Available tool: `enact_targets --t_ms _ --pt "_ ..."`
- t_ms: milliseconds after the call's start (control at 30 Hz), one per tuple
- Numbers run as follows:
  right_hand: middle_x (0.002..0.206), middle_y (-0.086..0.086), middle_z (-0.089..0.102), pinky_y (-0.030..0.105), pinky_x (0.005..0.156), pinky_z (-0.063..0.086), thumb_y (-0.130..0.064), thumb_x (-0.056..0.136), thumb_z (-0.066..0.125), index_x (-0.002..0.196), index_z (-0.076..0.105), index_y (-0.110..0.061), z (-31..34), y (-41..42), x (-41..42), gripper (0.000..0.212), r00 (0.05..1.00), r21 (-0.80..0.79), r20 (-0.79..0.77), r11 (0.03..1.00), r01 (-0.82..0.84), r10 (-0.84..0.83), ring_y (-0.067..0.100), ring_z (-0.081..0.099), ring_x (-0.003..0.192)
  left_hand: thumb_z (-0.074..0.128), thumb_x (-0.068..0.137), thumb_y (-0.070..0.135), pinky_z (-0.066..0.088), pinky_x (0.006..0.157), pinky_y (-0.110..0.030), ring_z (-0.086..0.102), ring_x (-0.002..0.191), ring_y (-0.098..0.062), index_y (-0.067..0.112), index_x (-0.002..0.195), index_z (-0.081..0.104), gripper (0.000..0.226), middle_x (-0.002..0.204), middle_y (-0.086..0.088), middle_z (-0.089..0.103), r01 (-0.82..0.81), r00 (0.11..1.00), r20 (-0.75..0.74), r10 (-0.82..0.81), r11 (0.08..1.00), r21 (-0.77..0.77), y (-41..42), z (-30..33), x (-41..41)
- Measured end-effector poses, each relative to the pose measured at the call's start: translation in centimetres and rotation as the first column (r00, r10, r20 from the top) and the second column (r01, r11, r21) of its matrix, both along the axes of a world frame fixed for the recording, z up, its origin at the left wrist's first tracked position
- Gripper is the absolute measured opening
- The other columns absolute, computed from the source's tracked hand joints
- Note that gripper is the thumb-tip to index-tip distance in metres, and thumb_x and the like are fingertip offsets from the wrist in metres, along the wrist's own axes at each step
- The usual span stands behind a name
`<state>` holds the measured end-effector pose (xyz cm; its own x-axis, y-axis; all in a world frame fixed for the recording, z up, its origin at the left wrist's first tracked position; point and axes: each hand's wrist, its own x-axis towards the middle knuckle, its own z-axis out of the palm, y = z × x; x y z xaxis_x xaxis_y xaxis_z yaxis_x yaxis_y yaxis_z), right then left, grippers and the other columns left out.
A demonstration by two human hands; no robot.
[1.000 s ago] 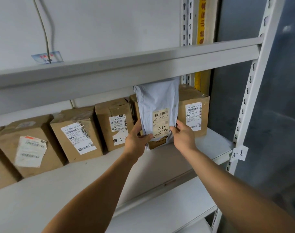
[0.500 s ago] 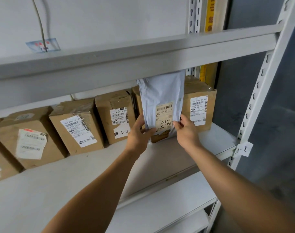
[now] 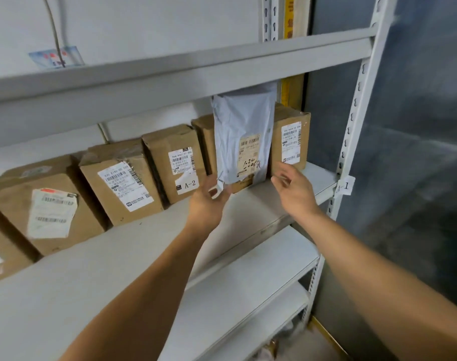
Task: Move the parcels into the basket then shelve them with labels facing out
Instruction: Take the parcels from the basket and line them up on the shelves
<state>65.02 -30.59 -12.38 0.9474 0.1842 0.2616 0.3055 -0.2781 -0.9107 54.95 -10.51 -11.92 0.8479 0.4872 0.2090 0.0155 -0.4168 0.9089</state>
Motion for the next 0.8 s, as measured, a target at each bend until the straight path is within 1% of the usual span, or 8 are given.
enact_targets --t_ms 100,333,433,533,600,700,733,800 --pt "0.141 0.001 0.064 0.023 0.103 0.043 -0.024 0.106 0.062 0.147 0.057 -0.018 -0.7 -0.8 -4.7 0.042 0.999 -0.063 -0.006 0.997 0.042 -0.042 0.014 0.059 0.13 0.074 0.098 0.037 0.051 0.096 -0.026 0.066 0.118 -0.011 0.025 0.138 0.062 0.042 0.126 0.015 0.066 0.052 0.998 -0.02 -0.051 0.997 0.062 -0.5 0.1 -3.2" --pt "0.131 -0.001 0.069 0.033 0.111 0.05 -0.026 0.105 0.064 0.144 0.062 -0.024 -2.3 -6.1 -15.0 0.039 0.982 -0.151 -0.016 0.971 0.183 -0.187 0.012 0.063 0.125 0.069 0.102 0.037 0.045 0.092 -0.012 0.06 0.129 -0.008 0.025 0.15 0.056 0.051 0.145 0.011 0.062 0.235 0.97 -0.087 -0.226 0.964 0.12 -4.2 -0.8 -9.0" --pt "0.134 0.0 0.07 0.035 0.112 0.05 -0.026 0.105 0.064 0.143 0.063 -0.022 -3.1 -9.7 -19.1 0.038 0.966 -0.213 -0.018 0.945 0.247 -0.256 0.014 0.064 0.126 0.07 0.101 0.035 0.052 0.102 -0.025 0.062 0.125 -0.009 0.026 0.148 0.058 0.049 0.141 0.009 0.065 0.326 0.945 -0.073 -0.318 0.928 0.182 -7.4 -2.1 -10.6" --pt "0.134 0.001 0.07 0.03 0.106 0.05 -0.027 0.106 0.061 0.142 0.063 -0.022 -4.6 -13.9 -22.7 0.036 0.94 -0.27 -0.054 0.911 0.312 -0.338 0.016 0.064 0.126 0.069 0.102 0.031 0.05 0.11 -0.032 0.063 0.124 -0.014 0.023 0.148 0.058 0.048 0.139 0.004 0.066 0.409 0.913 -0.094 -0.398 0.894 0.186 -11.1 -4.2 -11.7" --pt "0.131 0.002 0.071 0.028 0.099 0.049 -0.029 0.106 0.06 0.139 0.064 -0.022 -6.3 -17.0 -24.8 0.034 0.918 -0.34 -0.064 0.873 0.349 -0.392 0.019 0.066 0.123 0.069 0.102 0.032 0.046 0.11 -0.026 0.062 0.124 -0.013 0.023 0.148 0.058 0.048 0.14 0.002 0.066 0.469 0.883 -0.133 -0.451 0.862 0.191 -14.0 -5.7 -12.6" --pt "0.133 0.0 0.071 0.029 0.099 0.049 -0.034 0.105 0.062 0.14 0.063 -0.02 -8.9 -22.0 -28.3 0.038 0.88 -0.385 -0.101 0.834 0.396 -0.464 0.02 0.066 0.123 0.069 0.102 0.03 0.044 0.092 -0.005 0.06 0.119 -0.009 0.025 0.145 0.06 0.044 0.134 0.008 0.066 0.557 0.826 -0.199 -0.528 0.819 0.139 -18.6 -8.0 -14.1" --pt "0.134 -0.001 0.07 0.029 0.1 0.049 -0.035 0.105 0.062 0.143 0.062 -0.021 -9.7 -23.6 -29.9 0.041 0.867 -0.393 -0.118 0.825 0.406 -0.483 0.019 0.066 0.123 0.069 0.101 0.033 0.048 0.092 -0.008 0.061 0.12 -0.011 0.026 0.144 0.061 0.044 0.132 0.009 0.066 0.582 0.806 -0.218 -0.551 0.805 0.118 -20.3 -9.0 -14.6" --pt "0.136 -0.001 0.069 0.029 0.099 0.05 -0.035 0.105 0.062 0.146 0.06 -0.022 -11.5 -27.0 -33.1 0.043 0.838 -0.4 -0.17 0.814 0.422 -0.518 0.018 0.066 0.124 0.07 0.099 0.039 0.053 0.104 -0.028 0.064 0.121 -0.017 0.03 0.143 0.061 0.046 0.131 0.006 0.068 0.621 0.771 -0.268 -0.578 0.775 0.117 -23.9 -10.9 -15.9"
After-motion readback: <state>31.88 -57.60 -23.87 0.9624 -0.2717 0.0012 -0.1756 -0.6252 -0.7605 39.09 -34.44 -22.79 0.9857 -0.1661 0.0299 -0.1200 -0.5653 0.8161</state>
